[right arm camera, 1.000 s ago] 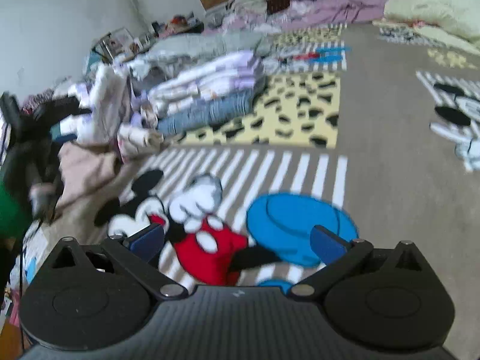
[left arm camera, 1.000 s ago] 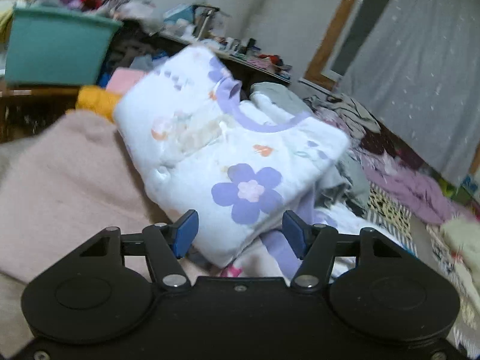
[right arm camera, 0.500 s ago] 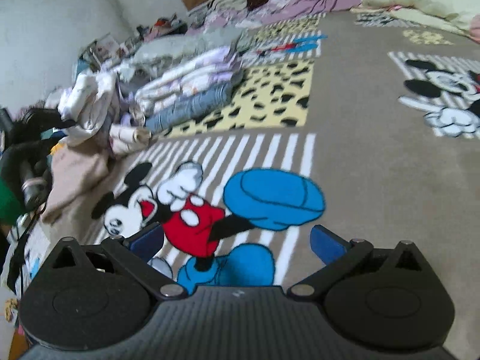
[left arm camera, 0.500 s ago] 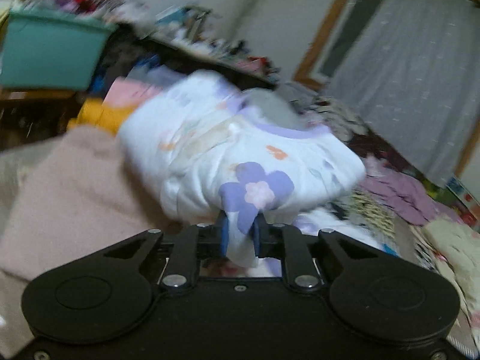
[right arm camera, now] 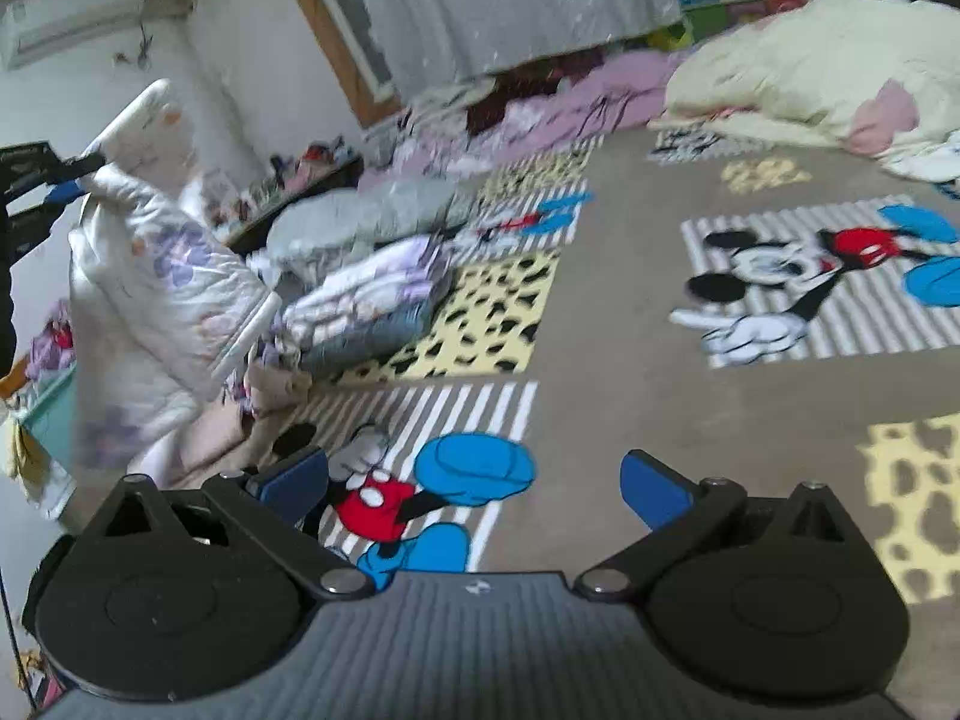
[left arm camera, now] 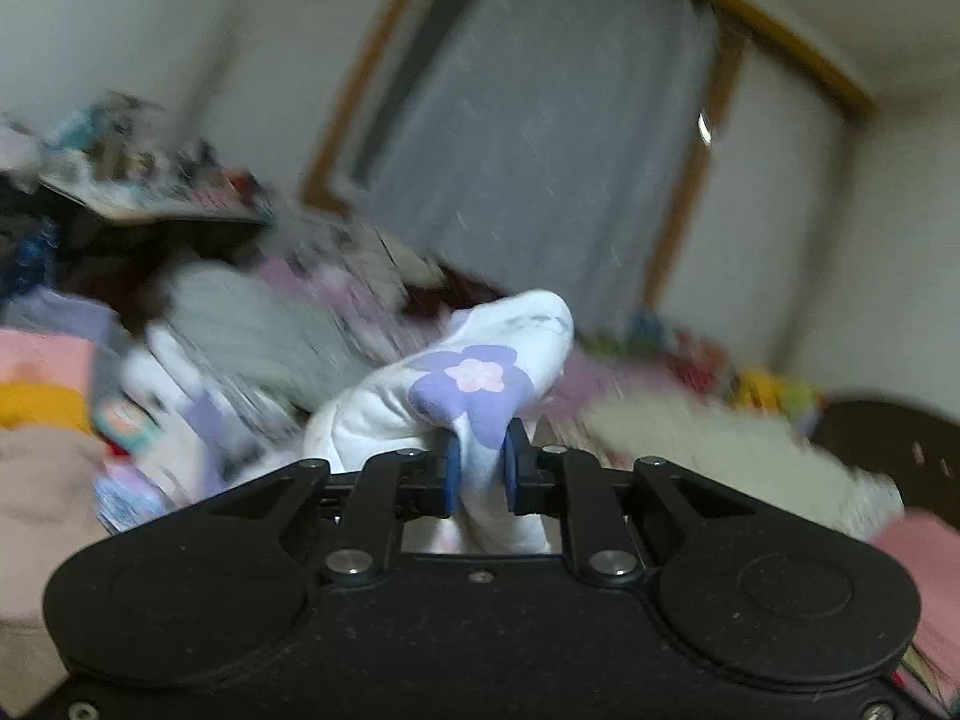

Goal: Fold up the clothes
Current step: 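Lift the white garment with the left tool and lay it on the blanket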

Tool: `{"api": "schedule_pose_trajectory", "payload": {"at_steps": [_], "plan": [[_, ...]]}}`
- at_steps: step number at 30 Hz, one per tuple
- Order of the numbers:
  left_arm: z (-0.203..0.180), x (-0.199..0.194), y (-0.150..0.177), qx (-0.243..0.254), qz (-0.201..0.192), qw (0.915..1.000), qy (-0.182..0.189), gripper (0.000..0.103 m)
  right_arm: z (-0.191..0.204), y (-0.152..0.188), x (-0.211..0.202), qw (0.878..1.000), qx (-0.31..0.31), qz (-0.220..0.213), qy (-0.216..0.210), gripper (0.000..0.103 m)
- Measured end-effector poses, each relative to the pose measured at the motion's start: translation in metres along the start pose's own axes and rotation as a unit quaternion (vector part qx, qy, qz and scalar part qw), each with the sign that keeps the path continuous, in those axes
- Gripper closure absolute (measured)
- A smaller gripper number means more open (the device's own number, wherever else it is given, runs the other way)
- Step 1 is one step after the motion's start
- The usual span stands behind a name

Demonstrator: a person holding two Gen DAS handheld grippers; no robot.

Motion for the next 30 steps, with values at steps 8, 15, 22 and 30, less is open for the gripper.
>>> {"api": "schedule_pose_trajectory", "payload": {"at_steps": [8,15,22,30], "plan": [[-0.129,-0.016,0.043,0.032,0.042,0.9900,0.131,0.092,-0.056,-0.015,-0.068,0.998,0.036,-0.042,0.033,0.000],[-0.143,-0.054,0.168,0.091,0.154,0.9694,0.168,0.082,-0.109,-0.009,-0.121,0.994,0.069,-0.071,0.051,0.000],[-0.118,-0.086,0.267,0.114,0.228,0.9551,0.151,0.043,-0.139,0.017,-0.136,0.995,0.067,-0.046,0.065,0.000],[-0.087,-0.065,0.249,0.099,0.204,0.9681,0.106,0.035,-0.153,0.033,-0.115,0.996,0.043,-0.020,0.078,0.013]]}}
Point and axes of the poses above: each gripper's, at about its wrist camera, not at the fingertips, and x roughly the way its jaws point, z to its left, y to its underside, the point moved 2 cm from there along x, roughly the way its jaws point, and after that the axes turned 9 degrees about -z, right-handed, at the moved point
